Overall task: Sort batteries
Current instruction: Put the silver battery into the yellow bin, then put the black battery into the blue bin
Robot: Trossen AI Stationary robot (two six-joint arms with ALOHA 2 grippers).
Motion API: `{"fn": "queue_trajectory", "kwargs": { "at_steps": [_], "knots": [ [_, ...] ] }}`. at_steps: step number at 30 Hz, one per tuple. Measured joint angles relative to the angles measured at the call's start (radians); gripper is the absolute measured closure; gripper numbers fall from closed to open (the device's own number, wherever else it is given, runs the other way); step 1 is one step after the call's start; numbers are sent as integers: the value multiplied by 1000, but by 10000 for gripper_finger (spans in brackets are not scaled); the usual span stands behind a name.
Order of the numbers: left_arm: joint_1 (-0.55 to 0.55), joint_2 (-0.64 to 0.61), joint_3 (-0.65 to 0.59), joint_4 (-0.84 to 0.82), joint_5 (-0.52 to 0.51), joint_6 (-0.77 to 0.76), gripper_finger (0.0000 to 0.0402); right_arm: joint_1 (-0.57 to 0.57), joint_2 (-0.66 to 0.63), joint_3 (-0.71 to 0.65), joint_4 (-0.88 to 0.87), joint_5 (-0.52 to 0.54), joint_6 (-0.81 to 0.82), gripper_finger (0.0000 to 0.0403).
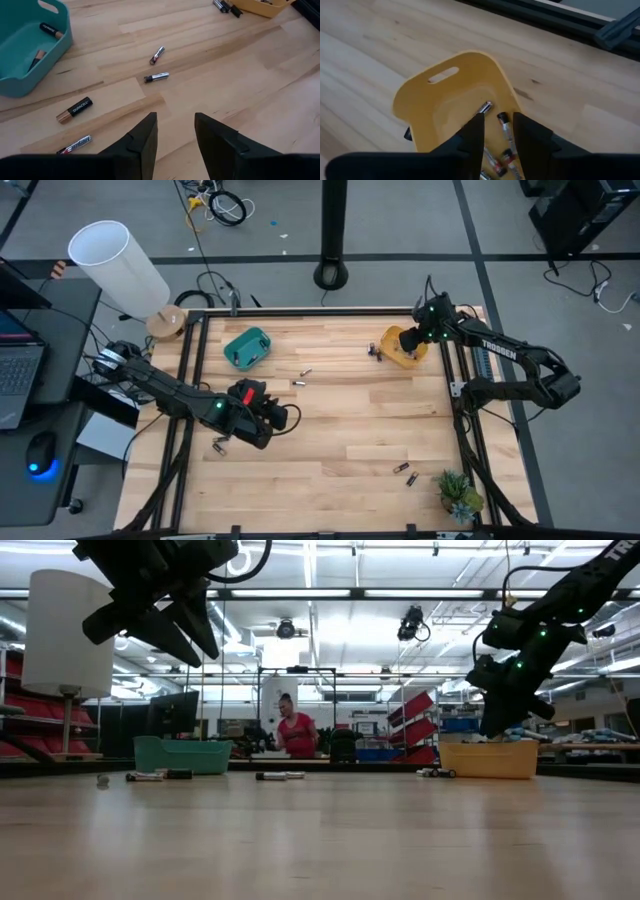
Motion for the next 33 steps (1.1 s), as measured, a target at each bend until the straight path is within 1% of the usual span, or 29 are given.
{"fn": "queue_trajectory", "kwargs": {
  "at_steps": [3,7,11,13,14,15,17,19,21,23,25,28,30,33],
  "knots": [
    [0,0,0,-1,-2,19,257,0,0,0,0,0,-3,290],
    [0,0,0,-2,-38,27,257,15,-9,0,0,-1,-32,292],
    [0,1,0,-2,-110,27,257,75,-42,0,17,-1,-46,293],
    [5,1,0,-1,-109,26,257,120,-61,0,41,5,-44,293],
    [11,1,0,-1,-87,25,257,145,-70,0,56,7,-38,293],
    [23,1,0,-2,-42,25,257,170,-77,0,71,8,-29,293],
    [56,1,0,-6,93,50,258,235,-96,0,110,37,-17,293],
    [76,1,0,-8,236,117,263,307,-109,0,151,79,-19,293],
    [78,1,2,-12,363,189,271,373,-113,-1,195,103,-25,293],
    [60,1,0,-12,463,263,280,437,-112,-1,250,106,-13,293],
    [34,1,-5,-30,527,319,287,502,-110,-1,294,115,16,293],
    [-21,1,-5,-78,580,387,296,607,-110,-1,344,198,56,293],
    [-63,1,-5,-103,592,417,299,672,-110,-1,366,259,70,293],
    [-120,1,-5,-151,594,419,300,762,-105,-1,391,334,104,295]
  ]
}}
